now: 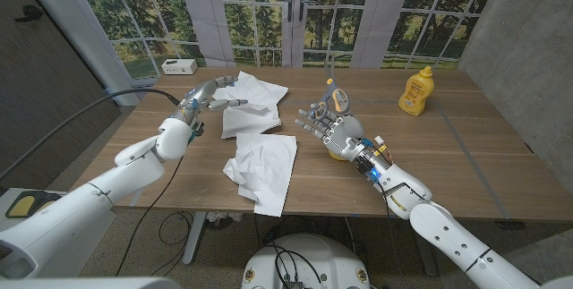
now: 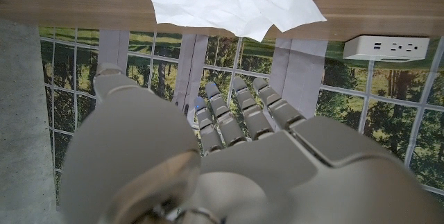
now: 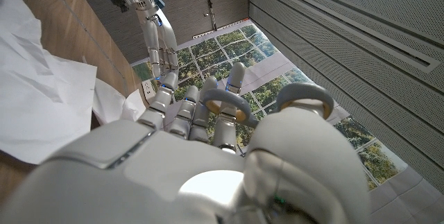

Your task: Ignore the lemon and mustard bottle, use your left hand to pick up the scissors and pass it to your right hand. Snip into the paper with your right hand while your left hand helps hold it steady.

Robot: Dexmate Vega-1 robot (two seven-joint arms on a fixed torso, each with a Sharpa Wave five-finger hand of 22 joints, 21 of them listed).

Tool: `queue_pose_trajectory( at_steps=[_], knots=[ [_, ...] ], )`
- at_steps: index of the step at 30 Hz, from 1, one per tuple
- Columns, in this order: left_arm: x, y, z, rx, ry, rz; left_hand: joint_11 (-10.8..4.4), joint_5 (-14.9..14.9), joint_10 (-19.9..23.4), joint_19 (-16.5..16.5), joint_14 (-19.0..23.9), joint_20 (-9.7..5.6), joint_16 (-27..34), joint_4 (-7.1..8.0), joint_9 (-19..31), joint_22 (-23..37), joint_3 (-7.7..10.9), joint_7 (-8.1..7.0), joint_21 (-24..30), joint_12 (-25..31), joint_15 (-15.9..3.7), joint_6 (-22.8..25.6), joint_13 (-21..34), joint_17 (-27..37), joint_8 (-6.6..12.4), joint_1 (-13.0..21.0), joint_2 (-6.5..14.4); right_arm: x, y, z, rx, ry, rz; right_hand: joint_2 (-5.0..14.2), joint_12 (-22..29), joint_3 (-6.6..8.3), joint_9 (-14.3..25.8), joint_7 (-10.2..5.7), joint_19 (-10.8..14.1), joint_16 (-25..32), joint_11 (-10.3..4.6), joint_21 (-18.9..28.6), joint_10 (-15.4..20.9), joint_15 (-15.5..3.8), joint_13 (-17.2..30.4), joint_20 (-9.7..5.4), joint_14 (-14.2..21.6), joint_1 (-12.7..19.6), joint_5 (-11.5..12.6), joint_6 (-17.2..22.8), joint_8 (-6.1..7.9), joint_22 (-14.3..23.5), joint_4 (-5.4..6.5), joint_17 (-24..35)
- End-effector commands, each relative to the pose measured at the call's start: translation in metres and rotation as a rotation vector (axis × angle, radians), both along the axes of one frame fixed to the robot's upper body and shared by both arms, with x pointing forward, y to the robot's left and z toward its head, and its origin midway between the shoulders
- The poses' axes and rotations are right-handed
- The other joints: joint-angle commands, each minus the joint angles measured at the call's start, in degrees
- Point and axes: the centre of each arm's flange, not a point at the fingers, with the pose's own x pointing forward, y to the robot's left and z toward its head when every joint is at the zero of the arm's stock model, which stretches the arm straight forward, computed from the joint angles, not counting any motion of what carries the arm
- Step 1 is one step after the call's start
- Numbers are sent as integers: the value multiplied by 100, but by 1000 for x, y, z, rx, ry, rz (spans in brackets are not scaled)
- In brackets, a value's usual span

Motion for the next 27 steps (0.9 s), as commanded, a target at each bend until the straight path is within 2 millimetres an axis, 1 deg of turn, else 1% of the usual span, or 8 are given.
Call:
queue_pose_trajectory(
  at_steps=[1,11,15,16,18,21,22,27],
  knots=[
    [2,-5,-1,82,-42,81,-19,7,97,57,-40,-555,45,18,30,15,-40,-5,7,19,-993,202,19,17,68,-77,6,0,1,1,-8,-2,3,48,21,0,17,23,65,-30,0,-13,43,-7,10,19,46,0,-8,21,-20,33,-31,2],
    [0,-10,-6,171,-96,166,-23,1,173,58,-78,-537,39,28,32,14,-33,-8,5,38,-993,361,22,16,94,-71,3,1,4,1,-5,-3,22,57,32,5,25,21,59,-38,-7,-27,23,3,14,20,37,-1,-14,8,-37,34,-37,5],
    [2,-13,-6,201,-87,190,-29,7,181,50,-101,-563,33,21,32,13,-22,-15,1,38,-998,367,22,14,87,-46,11,0,3,0,-6,-9,21,60,31,6,29,14,57,-40,-8,-33,19,11,4,17,35,-3,-17,11,-41,35,-39,7],
    [3,-14,-6,205,-78,193,-36,113,167,47,-150,-556,37,-71,35,8,96,-15,-3,15,-986,376,23,10,38,227,108,0,3,0,-8,-11,19,61,29,6,30,14,58,-42,-7,-34,16,10,-1,18,32,-3,-18,8,-44,35,-39,8],
    [5,-15,-6,214,-69,191,-42,182,61,7,-236,-546,18,-133,35,9,181,-18,-12,-29,-997,239,24,9,-44,422,208,-1,4,0,-5,-10,26,62,32,8,30,15,58,-43,-9,-36,14,12,0,19,32,-2,-19,12,-46,35,-41,8],
    [6,-17,-5,239,-68,203,-45,209,-8,-8,-310,-561,2,-175,36,8,221,-18,-15,-53,-994,172,24,7,-77,531,246,-2,4,-1,-5,-10,26,68,27,12,30,23,59,-44,-15,-39,18,10,-18,20,31,2,-19,18,-49,35,-45,9],
    [7,-17,-5,239,-64,204,-45,215,-16,-13,-323,-543,2,-184,37,7,230,-19,-16,-54,-993,167,24,7,-80,556,255,-3,3,-1,-7,-12,24,69,29,13,28,21,58,-45,-17,-41,18,4,-18,18,33,4,-19,15,-54,35,-47,8],
    [10,-21,-4,265,-63,220,-46,225,-29,-39,-343,-528,3,-199,38,7,243,-19,-24,-55,-991,162,25,7,-82,596,268,-6,2,-2,-3,-16,28,73,33,17,26,21,57,-47,-13,-46,27,11,-26,18,31,9,-20,20,-59,36,-51,9]
  ],
)
